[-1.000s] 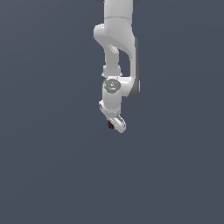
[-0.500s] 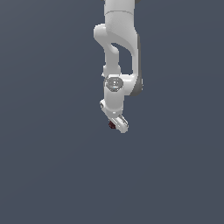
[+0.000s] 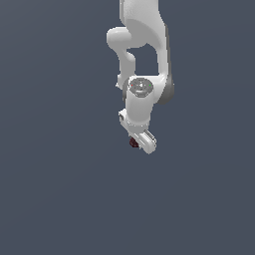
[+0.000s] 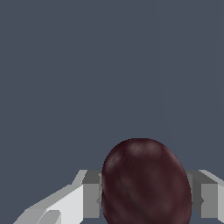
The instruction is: Pick up the object and move it to a goal position.
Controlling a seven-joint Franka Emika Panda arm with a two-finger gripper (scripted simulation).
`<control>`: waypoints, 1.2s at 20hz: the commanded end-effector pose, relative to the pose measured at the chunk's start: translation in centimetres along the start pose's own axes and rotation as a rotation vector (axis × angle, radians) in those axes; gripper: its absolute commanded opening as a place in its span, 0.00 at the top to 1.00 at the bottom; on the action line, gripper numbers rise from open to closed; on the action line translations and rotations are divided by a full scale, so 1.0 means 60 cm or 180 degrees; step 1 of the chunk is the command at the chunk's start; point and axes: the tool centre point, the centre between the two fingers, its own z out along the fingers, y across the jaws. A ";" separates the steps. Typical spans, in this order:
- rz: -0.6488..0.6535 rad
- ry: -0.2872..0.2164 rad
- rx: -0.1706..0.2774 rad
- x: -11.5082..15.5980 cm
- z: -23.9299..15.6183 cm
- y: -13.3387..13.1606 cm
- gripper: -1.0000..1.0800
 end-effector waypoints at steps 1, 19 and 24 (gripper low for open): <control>0.0001 0.0004 0.0000 0.001 -0.033 -0.026 1.00; 0.0000 0.0000 0.0001 0.006 -0.220 -0.187 1.00; -0.0001 -0.0002 0.0001 0.008 -0.250 -0.215 1.00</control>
